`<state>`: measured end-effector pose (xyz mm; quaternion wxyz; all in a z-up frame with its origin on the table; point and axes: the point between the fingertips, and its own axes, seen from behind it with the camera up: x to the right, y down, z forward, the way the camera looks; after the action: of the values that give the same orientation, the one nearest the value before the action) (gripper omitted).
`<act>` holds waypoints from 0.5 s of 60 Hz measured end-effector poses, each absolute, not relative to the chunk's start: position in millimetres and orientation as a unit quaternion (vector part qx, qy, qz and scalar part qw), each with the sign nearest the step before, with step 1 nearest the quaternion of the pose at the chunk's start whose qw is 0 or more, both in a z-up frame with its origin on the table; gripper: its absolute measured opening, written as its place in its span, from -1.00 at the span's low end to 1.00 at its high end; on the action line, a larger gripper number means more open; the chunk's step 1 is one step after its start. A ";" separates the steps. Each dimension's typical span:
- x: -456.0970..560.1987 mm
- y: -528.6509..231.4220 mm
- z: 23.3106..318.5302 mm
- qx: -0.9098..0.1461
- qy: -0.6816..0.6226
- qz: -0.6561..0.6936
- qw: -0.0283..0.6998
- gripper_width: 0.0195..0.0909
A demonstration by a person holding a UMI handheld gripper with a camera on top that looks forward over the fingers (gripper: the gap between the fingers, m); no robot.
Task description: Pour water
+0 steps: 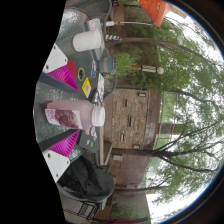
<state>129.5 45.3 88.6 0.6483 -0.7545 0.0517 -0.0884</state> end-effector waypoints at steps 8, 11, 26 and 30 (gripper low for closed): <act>141.9 71.8 82.4 -0.756 0.071 -0.096 0.644 0.70; 144.7 79.3 72.2 -0.764 0.083 -0.099 0.633 0.19; 142.8 83.5 68.0 -0.769 0.098 -0.135 0.617 -0.30; 136.6 82.4 70.9 -0.777 0.076 -0.161 0.604 -0.39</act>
<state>136.6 82.4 70.9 0.6038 -0.7769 0.0764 -0.1611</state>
